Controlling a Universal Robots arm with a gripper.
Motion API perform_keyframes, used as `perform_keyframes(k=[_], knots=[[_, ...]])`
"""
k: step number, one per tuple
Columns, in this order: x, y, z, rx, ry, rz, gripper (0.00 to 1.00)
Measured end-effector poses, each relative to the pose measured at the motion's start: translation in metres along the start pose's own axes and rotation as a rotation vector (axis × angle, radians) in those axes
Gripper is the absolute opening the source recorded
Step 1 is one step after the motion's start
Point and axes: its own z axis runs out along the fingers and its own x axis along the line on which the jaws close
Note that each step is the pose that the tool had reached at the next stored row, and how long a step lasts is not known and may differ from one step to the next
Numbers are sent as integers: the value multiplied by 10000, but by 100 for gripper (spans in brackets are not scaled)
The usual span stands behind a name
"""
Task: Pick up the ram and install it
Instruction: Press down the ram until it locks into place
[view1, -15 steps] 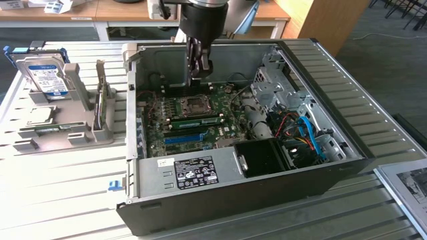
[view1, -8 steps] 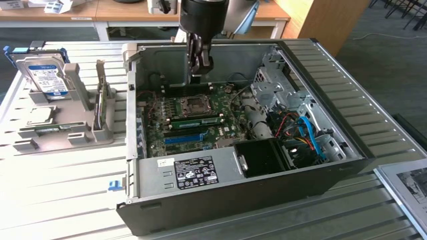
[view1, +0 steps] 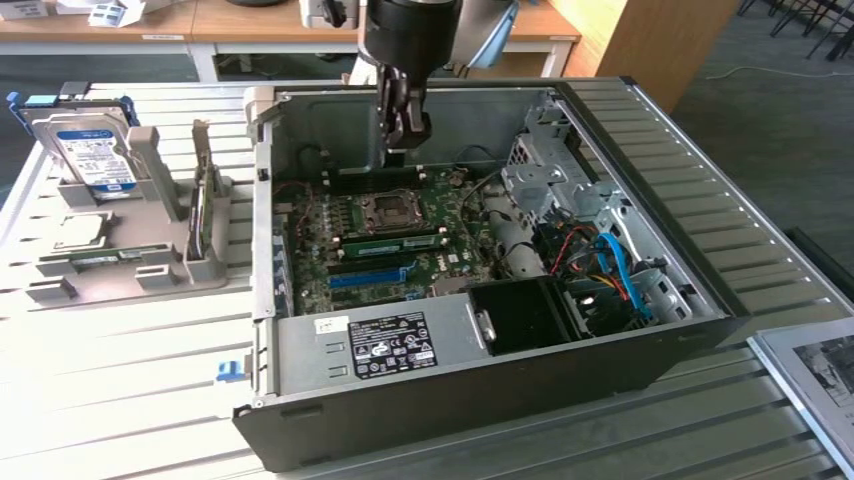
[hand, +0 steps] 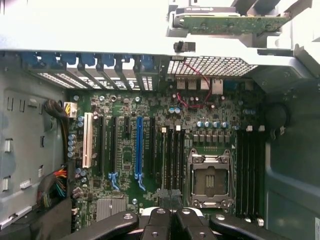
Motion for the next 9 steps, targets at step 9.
perform_keyframes(k=[9], knots=[[0,-211,-11,-25,1,-3,10]])
